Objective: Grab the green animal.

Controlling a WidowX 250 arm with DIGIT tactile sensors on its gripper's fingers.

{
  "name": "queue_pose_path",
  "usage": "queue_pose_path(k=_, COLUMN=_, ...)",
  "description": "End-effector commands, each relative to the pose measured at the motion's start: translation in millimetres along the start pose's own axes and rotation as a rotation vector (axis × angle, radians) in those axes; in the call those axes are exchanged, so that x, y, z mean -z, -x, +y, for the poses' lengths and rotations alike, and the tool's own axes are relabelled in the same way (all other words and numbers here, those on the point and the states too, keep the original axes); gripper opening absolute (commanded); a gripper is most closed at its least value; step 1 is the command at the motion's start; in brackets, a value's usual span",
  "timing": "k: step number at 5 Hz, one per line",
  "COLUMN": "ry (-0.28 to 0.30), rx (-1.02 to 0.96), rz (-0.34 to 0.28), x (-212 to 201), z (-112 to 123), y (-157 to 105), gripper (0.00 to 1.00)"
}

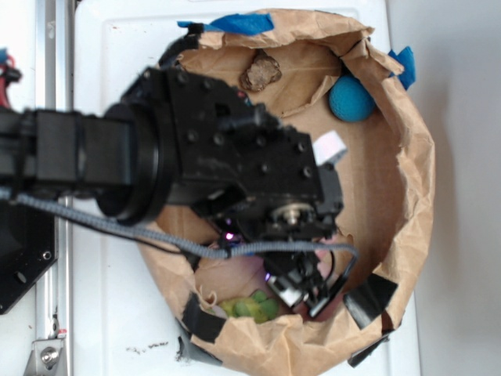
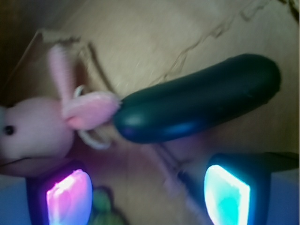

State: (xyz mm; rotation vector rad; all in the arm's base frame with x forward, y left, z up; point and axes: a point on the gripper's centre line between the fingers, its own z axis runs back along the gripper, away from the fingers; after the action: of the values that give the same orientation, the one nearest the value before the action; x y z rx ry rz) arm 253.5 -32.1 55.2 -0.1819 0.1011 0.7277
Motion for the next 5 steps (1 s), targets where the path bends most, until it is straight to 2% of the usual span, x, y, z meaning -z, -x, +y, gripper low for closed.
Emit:
queue_pose_path(k=1, ry=0.084, rx=0.053, rz=0.051, x=-17.5, z=-11.7, y=25.9, gripper=1.0)
queue_pose_path(k=2, ry=0.112, rx=0.058, rz=0.078, x=-9.0, z=-15.0, y=35.4, gripper=1.0)
queue_pose_path(k=3, ry=0.092, rx=0.068, rz=0.079, x=0.9, z=-17.4, y=37.3, gripper=1.0)
queue_pose_path(k=4, ry=0.112, rx=0.074, rz=0.147, x=9.3, z=-19.8, y=45.8, gripper=1.0)
queue_pose_path(k=5, ry=0.104, rx=0.069, rz=0.197, x=24.4, z=-23.2, y=47.7, gripper=1.0)
